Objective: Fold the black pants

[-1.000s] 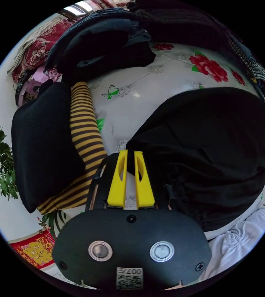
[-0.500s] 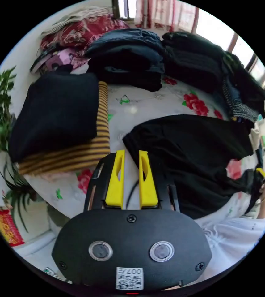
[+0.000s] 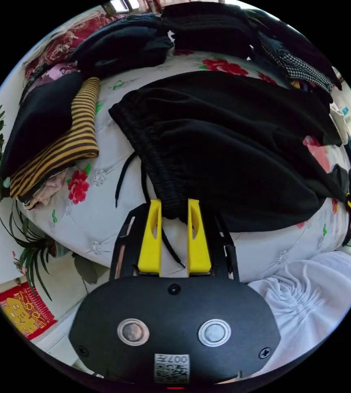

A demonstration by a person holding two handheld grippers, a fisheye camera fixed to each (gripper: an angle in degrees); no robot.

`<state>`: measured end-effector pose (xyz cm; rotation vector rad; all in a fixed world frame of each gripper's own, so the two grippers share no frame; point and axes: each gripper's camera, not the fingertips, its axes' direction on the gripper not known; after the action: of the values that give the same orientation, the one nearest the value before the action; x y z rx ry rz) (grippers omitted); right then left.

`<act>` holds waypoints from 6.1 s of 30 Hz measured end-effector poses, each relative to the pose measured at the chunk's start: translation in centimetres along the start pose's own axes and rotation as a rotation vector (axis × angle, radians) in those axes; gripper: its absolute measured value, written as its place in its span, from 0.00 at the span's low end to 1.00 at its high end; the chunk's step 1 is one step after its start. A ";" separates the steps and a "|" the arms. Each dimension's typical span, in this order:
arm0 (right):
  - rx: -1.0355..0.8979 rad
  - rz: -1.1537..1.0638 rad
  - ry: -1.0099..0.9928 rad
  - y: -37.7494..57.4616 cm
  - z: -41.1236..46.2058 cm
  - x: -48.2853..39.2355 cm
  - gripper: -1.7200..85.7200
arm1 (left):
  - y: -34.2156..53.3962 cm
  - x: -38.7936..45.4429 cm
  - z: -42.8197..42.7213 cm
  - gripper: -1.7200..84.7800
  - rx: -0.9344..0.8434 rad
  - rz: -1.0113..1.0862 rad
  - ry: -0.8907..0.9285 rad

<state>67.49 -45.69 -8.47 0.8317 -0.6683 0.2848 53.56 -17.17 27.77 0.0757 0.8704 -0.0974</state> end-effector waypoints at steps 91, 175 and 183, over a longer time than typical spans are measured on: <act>0.037 -0.175 -0.589 -15.0 4.5 -6.4 0.10 | 9.4 -5.7 -11.8 0.04 0.145 -0.505 0.109; 0.169 -0.114 -0.521 4.4 -15.1 16.8 0.02 | 23.4 -1.9 -13.7 0.01 0.357 -0.183 0.149; 0.107 -0.007 -0.565 5.0 -12.6 22.3 0.05 | 22.3 -3.9 -8.6 0.01 0.166 -0.180 0.120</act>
<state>87.52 -33.32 2.74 1.0270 -1.1845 0.0744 47.14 6.09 25.84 0.1597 0.9873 -0.3363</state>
